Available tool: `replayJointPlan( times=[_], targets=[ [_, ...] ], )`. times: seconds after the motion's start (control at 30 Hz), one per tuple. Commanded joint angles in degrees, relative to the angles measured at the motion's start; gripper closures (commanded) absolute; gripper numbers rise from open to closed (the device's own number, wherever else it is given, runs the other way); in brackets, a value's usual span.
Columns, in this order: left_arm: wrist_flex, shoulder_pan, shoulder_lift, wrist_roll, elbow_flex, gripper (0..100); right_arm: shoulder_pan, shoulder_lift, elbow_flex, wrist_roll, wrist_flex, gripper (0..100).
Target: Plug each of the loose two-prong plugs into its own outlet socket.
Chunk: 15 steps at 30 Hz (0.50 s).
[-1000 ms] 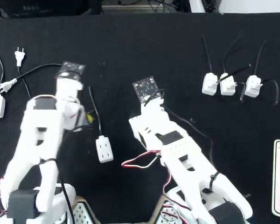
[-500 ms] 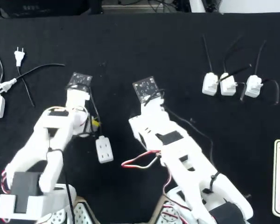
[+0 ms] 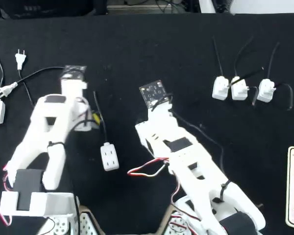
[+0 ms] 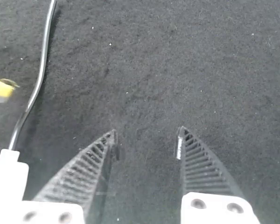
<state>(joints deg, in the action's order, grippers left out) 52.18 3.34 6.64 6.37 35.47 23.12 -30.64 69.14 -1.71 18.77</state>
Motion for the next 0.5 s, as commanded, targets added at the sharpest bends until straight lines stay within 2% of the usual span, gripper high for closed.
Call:
replayJointPlan(
  times=[0.0, 0.17, 0.27, 0.47],
  targets=[
    [-0.6, -4.5, 0.3, -3.1, -3.3, 73, -1.0, -2.1, -1.4, -0.2, -1.1, 81.1],
    [-6.2, -5.3, -3.7, -5.3, -0.7, 72, -1.0, -2.1, -1.4, -0.2, -1.1, 81.1],
    [-6.1, -3.8, -8.4, -5.2, -1.3, 73, -1.0, -2.1, -1.4, -0.2, -1.1, 81.1],
    [5.5, 3.0, -11.2, -5.3, -8.3, 73, -1.0, -2.1, -1.4, -0.2, -1.1, 81.1]
  ],
)
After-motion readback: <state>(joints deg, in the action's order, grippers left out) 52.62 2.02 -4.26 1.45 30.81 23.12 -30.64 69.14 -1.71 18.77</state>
